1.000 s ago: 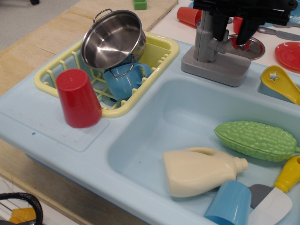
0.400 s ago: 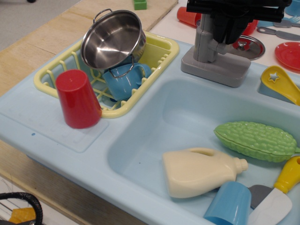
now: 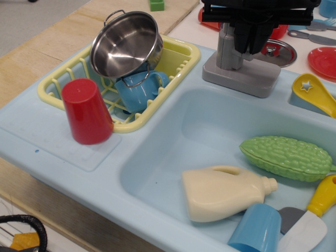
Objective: Turn lever vertical to front
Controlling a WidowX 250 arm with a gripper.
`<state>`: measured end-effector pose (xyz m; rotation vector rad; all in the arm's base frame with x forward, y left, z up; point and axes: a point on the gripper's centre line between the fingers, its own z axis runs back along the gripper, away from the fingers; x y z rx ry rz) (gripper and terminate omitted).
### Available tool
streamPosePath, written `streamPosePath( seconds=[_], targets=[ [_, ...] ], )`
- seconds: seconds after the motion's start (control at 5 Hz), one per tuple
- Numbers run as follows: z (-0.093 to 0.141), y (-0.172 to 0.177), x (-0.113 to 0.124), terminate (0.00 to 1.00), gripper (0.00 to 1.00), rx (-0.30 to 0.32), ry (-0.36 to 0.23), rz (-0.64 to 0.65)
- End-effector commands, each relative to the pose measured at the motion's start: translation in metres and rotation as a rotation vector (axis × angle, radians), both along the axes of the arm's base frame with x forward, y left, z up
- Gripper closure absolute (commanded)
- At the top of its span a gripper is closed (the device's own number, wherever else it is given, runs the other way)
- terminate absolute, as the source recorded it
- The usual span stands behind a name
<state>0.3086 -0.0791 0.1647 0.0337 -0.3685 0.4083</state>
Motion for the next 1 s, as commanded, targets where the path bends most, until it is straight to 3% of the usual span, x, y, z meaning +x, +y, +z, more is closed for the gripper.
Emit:
streamPosePath(
  seconds=[0.0,0.4,0.6,0.8],
  targets=[
    [-0.0101,0.0102,-0.025,0.0,1.0,-0.051,0.036,0.088],
    [-0.0166,0.0102,-0.0292,0.0,1.0,-0.073,0.03,0.103],
    [-0.0166,0.0102,-0.0292,0.0,0.0,-0.073,0.03,0.103],
    [-0.0166,0.0102,-0.0292,1.0,0.0,-0.073,0.03,0.103]
  ],
)
